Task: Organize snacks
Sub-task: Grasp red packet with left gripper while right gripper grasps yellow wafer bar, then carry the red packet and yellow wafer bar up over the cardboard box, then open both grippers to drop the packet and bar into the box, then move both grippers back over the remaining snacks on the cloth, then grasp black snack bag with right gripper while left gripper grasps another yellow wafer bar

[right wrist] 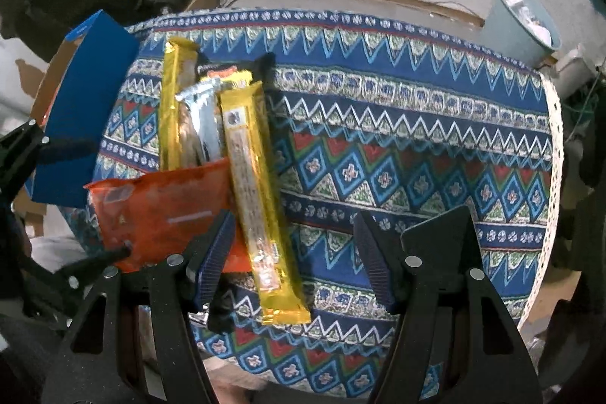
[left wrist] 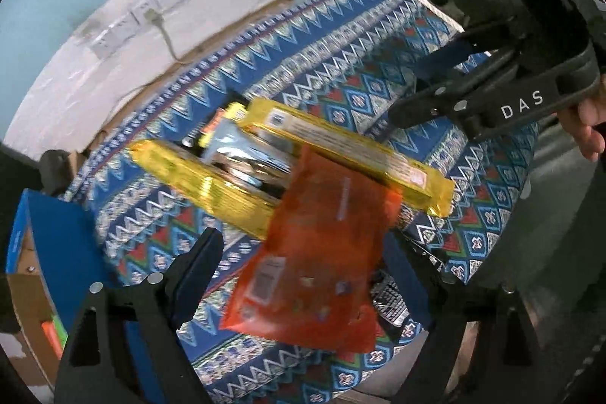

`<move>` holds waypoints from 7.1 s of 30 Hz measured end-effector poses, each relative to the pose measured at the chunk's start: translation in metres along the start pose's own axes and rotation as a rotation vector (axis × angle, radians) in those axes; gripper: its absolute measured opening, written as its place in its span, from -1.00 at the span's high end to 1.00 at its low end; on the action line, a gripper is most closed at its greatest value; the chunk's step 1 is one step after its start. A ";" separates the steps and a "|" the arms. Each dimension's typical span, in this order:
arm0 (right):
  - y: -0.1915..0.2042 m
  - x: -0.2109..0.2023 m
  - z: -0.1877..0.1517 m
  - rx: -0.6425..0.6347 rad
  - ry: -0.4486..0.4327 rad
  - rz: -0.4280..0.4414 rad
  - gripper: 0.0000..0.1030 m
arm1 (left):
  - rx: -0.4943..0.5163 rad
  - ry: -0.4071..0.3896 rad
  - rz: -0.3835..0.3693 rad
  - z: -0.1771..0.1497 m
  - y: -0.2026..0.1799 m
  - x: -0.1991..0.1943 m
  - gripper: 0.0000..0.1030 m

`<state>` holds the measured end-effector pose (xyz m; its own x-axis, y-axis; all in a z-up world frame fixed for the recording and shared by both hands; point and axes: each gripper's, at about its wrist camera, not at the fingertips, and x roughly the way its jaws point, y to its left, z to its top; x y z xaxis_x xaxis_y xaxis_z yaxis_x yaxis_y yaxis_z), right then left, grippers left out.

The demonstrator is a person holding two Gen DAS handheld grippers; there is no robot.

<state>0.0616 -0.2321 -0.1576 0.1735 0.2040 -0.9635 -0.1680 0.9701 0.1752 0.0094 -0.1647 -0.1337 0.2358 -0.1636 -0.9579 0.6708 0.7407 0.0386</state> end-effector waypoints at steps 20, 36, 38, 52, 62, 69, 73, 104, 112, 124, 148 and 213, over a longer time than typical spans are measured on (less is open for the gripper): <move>0.000 0.042 -0.009 -0.027 0.088 0.000 -0.28 | -0.054 0.093 -0.119 -0.015 0.007 0.051 -0.16; 0.026 0.069 0.001 -0.099 0.062 -0.022 -0.28 | -0.228 0.025 -0.100 -0.037 0.047 0.013 0.36; 0.031 0.075 0.004 -0.107 0.058 -0.036 -0.28 | -0.256 0.013 -0.096 -0.040 0.055 0.009 0.36; 0.066 0.121 0.019 -0.204 0.058 -0.136 0.38 | -0.399 -0.040 -0.071 -0.062 0.102 -0.011 0.36; 0.070 0.098 0.011 -0.169 0.049 -0.135 0.40 | -0.426 -0.074 -0.029 -0.068 0.112 -0.029 0.36; 0.074 0.064 0.012 -0.162 0.031 -0.136 0.40 | -0.412 -0.098 0.021 -0.072 0.113 -0.046 0.36; 0.075 0.043 0.020 -0.156 0.013 -0.119 0.40 | -0.419 -0.118 0.055 -0.076 0.116 -0.059 0.36; 0.205 -0.016 0.085 -0.305 -0.095 0.054 0.39 | -0.606 -0.236 0.224 -0.144 0.197 -0.131 0.36; 0.256 -0.012 0.100 -0.361 -0.088 0.088 0.39 | -0.678 -0.250 0.259 -0.177 0.228 -0.137 0.36; 0.317 0.009 0.124 -0.393 -0.039 0.152 0.39 | -0.787 -0.215 0.311 -0.220 0.272 -0.132 0.36; 0.394 0.066 0.156 -0.364 0.060 0.216 0.30 | -0.931 -0.176 0.346 -0.261 0.322 -0.124 0.29; 0.110 0.068 -0.026 -0.073 0.140 -0.041 -0.54 | -0.346 0.029 0.158 -0.110 0.064 -0.026 -0.54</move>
<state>0.0300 -0.1152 -0.2093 0.0454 0.1395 -0.9892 -0.2343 0.9641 0.1252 -0.0310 -0.0408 -0.1376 0.2936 -0.0151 -0.9558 0.3500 0.9321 0.0928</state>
